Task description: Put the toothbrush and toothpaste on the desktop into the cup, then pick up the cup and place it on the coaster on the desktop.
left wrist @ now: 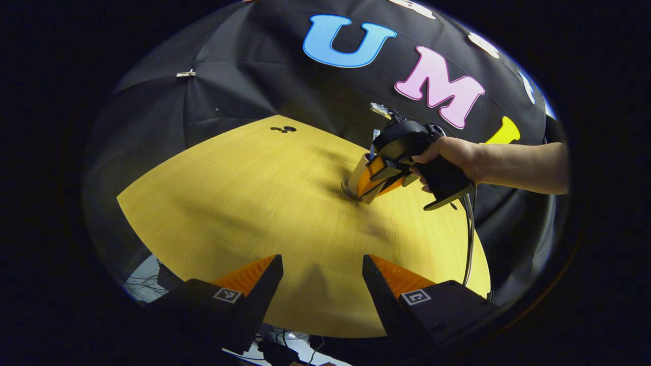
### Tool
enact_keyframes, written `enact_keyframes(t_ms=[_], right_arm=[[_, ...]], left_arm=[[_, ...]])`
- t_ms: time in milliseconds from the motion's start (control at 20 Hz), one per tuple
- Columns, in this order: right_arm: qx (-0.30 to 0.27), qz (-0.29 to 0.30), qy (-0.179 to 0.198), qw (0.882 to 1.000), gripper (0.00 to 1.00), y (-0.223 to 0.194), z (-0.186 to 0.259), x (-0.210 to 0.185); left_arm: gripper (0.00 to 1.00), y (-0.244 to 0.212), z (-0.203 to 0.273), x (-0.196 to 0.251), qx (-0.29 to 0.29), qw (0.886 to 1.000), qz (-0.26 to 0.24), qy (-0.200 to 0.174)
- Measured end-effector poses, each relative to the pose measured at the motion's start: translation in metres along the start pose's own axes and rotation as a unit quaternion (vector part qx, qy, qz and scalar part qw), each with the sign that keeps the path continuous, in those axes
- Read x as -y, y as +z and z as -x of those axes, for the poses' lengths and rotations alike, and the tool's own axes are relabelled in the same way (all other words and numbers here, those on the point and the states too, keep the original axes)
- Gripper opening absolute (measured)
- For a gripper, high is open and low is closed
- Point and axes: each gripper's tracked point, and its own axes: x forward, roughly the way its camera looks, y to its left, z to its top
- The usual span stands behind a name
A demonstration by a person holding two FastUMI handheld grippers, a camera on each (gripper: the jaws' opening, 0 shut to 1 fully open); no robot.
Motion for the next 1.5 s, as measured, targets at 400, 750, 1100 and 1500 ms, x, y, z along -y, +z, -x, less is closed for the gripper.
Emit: enact_keyframes(t_ms=[400, 750, 1100, 1500], right_arm=[[0.085, -0.023, -0.003, 0.996, 1.0, 0.019, 0.062, 0.012], [0.251, -0.062, -0.027, 0.966, 0.99, 0.006, 0.211, 0.05], [0.417, -0.045, -0.146, 0.896, 0.99, -0.058, 0.369, 0.069], [0.506, -0.116, -0.193, 0.833, 0.99, -0.155, 0.44, 0.033]], left_arm=[[0.98, 0.019, 0.021, 0.007, 0.014, 1.0, -0.022, -0.003], [0.98, 0.082, 0.062, 0.065, 0.055, 0.994, -0.063, -0.071], [0.98, 0.174, 0.135, 0.109, 0.165, 0.967, -0.161, -0.111], [0.98, 0.187, 0.185, 0.134, 0.245, 0.944, -0.176, -0.131]])
